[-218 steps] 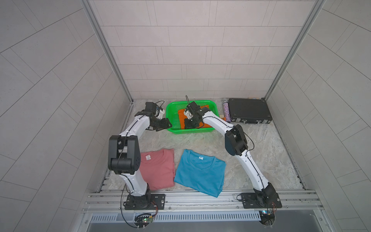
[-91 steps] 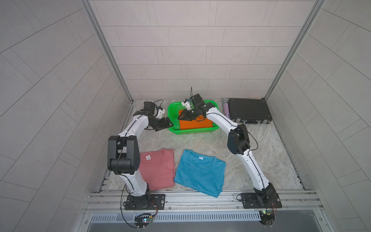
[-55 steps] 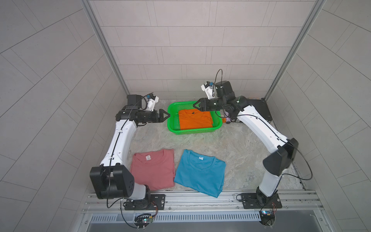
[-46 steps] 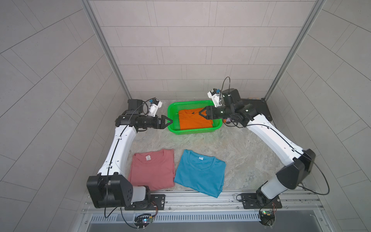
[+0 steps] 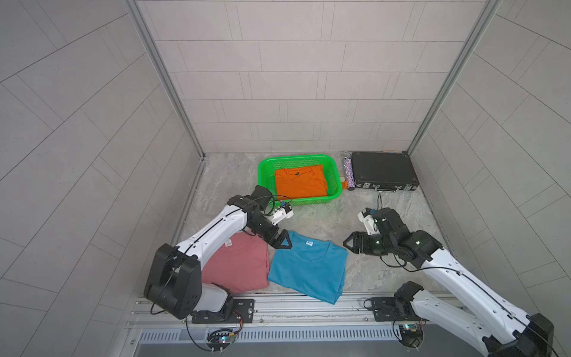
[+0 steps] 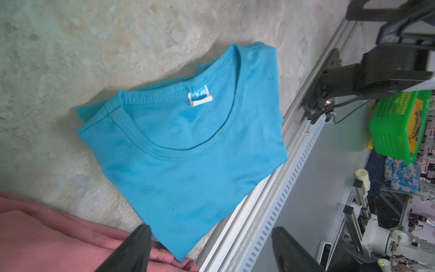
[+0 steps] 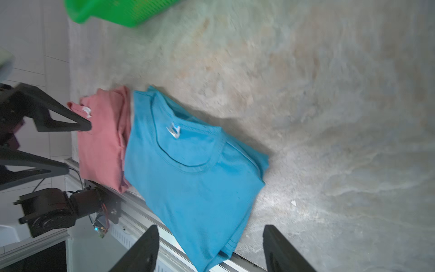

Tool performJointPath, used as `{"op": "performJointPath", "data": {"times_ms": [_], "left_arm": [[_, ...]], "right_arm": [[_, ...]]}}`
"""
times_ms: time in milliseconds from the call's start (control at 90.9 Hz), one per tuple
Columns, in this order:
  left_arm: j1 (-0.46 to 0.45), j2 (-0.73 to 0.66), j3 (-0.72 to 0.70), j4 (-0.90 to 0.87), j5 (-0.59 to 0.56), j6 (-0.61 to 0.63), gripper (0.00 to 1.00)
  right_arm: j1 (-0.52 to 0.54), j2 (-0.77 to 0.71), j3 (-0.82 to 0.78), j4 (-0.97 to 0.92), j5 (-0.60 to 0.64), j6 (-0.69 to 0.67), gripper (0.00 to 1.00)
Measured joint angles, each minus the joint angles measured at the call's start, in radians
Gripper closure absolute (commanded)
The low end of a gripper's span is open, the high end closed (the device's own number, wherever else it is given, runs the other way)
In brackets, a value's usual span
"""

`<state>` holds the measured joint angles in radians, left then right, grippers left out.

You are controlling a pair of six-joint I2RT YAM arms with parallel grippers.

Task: Put the folded t-shirts into the basket
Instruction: Pick up the T-shirt from the center of the board.

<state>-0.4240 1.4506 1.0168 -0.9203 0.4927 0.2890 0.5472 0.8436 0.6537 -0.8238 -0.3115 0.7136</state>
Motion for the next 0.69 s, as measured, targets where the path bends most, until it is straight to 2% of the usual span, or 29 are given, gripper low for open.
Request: {"op": "performJointPath", "data": {"times_ms": [220, 473, 693], "left_arm": [[-0.002, 0.16, 0.0, 0.08, -0.113, -0.076, 0.17], [-0.002, 0.245, 0.0, 0.151, -0.118, -0.156, 0.33], [0.002, 0.309, 0.011, 0.182, -0.132, -0.211, 0.35]], "right_arm": [[-0.013, -0.007, -0.2, 0.047, -0.048, 0.067, 0.3], [-0.075, 0.076, -0.265, 0.205, -0.127, 0.076, 0.32], [-0.157, 0.195, -0.283, 0.347, -0.222, 0.053, 0.34]]}}
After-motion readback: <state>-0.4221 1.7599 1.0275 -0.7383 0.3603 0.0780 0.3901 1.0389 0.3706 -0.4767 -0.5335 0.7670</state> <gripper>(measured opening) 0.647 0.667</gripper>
